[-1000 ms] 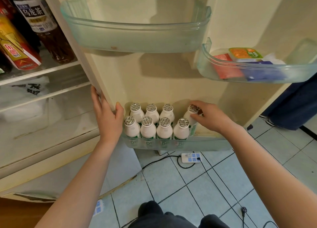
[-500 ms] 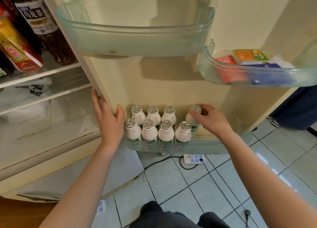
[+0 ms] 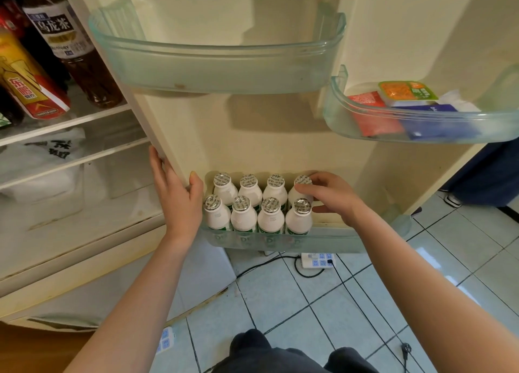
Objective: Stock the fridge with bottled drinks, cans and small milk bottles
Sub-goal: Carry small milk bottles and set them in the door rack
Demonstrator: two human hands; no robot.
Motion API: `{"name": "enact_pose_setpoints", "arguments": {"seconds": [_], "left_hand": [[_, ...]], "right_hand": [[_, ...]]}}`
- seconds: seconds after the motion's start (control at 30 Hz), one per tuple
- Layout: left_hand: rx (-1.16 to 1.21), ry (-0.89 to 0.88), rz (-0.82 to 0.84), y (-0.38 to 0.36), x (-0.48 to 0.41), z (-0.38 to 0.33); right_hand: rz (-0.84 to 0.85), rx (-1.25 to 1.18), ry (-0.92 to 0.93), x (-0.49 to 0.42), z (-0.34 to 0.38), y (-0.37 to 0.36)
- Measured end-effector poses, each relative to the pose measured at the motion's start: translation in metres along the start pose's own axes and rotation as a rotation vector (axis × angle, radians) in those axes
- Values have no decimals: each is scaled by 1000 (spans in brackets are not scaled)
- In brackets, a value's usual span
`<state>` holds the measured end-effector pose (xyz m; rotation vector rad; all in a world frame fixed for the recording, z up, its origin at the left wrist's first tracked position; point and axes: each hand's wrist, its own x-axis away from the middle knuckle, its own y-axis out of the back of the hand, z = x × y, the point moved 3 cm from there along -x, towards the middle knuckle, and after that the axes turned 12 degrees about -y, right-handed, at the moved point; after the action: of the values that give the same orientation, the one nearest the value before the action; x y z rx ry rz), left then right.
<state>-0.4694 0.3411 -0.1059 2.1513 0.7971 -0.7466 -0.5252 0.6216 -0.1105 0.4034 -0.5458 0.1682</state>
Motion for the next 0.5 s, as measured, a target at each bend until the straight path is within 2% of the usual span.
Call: {"name": "enact_pose_setpoints", "arguments": {"seconds": [0.5], "left_hand": [[6,20,40,4,-2,-4]], "right_hand": [[-21,63,102,12,-3,3]]}}
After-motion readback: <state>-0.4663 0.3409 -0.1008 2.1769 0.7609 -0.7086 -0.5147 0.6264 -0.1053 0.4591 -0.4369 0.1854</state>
